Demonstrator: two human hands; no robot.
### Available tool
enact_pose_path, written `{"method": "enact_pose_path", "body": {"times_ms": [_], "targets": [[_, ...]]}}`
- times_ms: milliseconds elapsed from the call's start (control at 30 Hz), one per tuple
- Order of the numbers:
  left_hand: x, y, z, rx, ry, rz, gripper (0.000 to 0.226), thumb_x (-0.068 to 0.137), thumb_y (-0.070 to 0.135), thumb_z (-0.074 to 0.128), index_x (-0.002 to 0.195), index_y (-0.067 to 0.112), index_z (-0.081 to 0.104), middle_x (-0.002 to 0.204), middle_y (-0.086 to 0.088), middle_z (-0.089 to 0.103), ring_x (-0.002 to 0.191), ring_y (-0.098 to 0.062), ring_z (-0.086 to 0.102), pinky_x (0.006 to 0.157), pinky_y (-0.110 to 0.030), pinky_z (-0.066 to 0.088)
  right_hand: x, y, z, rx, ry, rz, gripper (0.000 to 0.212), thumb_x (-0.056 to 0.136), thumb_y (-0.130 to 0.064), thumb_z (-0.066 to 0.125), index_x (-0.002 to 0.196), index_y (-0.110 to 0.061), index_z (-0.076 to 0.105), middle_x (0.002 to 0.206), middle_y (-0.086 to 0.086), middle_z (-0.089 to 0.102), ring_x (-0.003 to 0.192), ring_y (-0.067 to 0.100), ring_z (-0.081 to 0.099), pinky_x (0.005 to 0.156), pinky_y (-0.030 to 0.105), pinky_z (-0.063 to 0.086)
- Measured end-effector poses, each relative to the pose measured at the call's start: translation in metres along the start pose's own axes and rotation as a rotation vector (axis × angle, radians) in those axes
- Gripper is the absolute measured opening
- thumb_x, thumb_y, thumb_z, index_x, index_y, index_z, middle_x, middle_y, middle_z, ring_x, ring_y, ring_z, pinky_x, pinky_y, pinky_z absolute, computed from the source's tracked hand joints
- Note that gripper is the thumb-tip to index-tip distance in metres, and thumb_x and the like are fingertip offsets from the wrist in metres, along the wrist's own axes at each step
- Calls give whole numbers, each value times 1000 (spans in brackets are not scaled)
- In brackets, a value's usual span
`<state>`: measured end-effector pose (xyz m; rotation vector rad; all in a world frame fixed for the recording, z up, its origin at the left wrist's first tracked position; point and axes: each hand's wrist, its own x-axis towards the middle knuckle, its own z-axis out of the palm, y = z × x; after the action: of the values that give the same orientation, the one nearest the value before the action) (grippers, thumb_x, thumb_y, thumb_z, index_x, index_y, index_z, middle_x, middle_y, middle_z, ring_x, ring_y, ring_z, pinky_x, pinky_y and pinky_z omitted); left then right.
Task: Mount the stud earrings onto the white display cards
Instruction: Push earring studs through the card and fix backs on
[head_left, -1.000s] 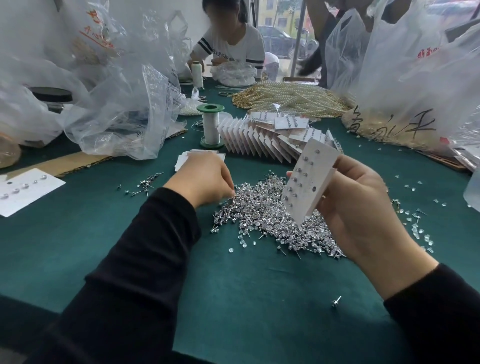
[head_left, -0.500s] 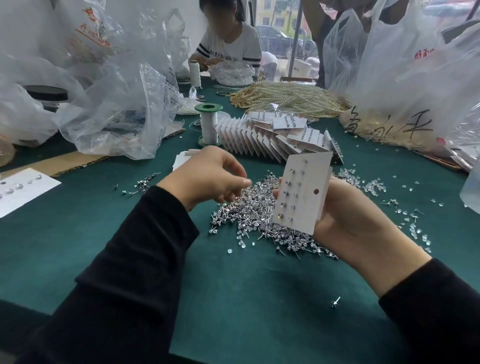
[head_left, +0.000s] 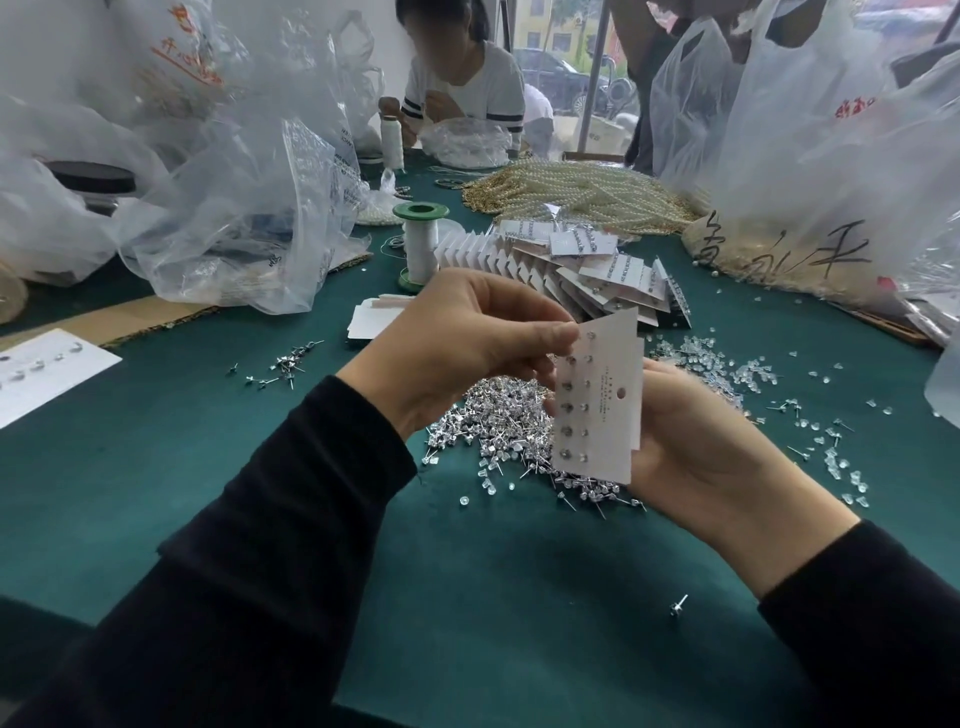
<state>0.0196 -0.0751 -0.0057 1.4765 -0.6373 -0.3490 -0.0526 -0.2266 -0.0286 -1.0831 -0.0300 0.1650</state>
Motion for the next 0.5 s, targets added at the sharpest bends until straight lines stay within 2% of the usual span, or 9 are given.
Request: {"method": "enact_pose_path", "body": {"times_ms": [200, 367, 500], "targets": [[-1, -1, 0, 49, 15, 11, 15, 59, 17, 73, 71, 8, 72, 61, -2, 71, 51, -12, 63, 49, -17, 50, -1, -1, 2, 0, -18, 2, 32, 70, -5, 53, 100, -5, 65, 84, 6, 69, 75, 14, 66, 69, 27, 56], [2, -5, 4, 137, 62, 22, 7, 67, 11, 74, 69, 9, 68, 56, 2, 68, 49, -10, 62, 44, -14, 43, -2, -1, 3, 3, 25, 8, 35, 68, -4, 52, 102, -4, 63, 85, 10, 68, 72, 18, 62, 67, 29, 54], [3, -9, 8, 216, 116, 60, 12, 71, 17, 74, 69, 7, 69, 51, 7, 65, 46, -2, 57, 44, -13, 41, -3, -1, 5, -101, 169, -54, 19, 81, 4, 50, 91, -5, 64, 81, 11, 64, 69, 19, 58, 63, 31, 52]]}}
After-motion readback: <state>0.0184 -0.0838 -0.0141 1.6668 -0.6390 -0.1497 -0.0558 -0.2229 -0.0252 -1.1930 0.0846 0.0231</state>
